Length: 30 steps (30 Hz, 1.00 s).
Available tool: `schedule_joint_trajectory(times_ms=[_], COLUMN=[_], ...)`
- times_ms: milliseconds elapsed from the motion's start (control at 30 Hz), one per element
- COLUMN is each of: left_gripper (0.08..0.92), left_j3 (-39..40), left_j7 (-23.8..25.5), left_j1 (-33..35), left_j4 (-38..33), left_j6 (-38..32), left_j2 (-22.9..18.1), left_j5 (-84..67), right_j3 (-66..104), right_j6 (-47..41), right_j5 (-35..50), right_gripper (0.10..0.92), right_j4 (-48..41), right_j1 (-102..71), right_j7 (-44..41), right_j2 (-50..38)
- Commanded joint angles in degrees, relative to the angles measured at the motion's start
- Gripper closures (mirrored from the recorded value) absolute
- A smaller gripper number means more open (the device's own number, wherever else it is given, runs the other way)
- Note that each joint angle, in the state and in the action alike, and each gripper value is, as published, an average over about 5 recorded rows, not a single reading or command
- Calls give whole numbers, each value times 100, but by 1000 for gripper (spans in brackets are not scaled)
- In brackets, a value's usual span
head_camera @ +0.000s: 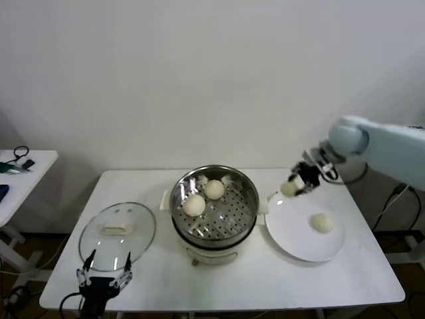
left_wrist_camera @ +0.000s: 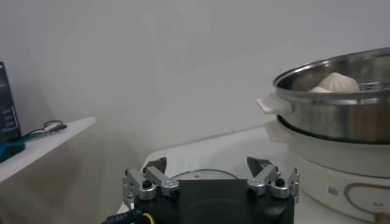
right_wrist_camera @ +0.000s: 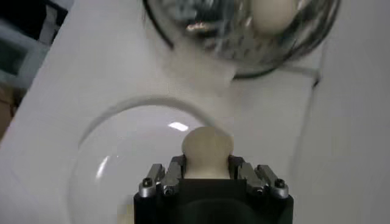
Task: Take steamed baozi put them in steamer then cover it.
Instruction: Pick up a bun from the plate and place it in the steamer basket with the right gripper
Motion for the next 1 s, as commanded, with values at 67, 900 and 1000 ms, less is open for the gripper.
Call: schedule_joint_trajectory(times_ms=[67,900,1000], left_gripper=[177,177,177], left_j3=[1,-127,-130], left_j7=[-1,-17,-19], left_j1=[6,-39,-52], left_j4=[1,-36,-22], left_j6=[-3,-33,-30], left_j2=[1,-81,-81], left_j5=[9,-106,-112], right_j3=[-281,-427,-408], right_j6=[1148,802,798], right_j5=[-714,-3058,-3036], right_gripper=[533,533,533], right_j4=[2009,1093,1002], right_j1=[1587,-1184,-1285], right_j7=[373,1334,1389], right_j2=[1383,2193,2263])
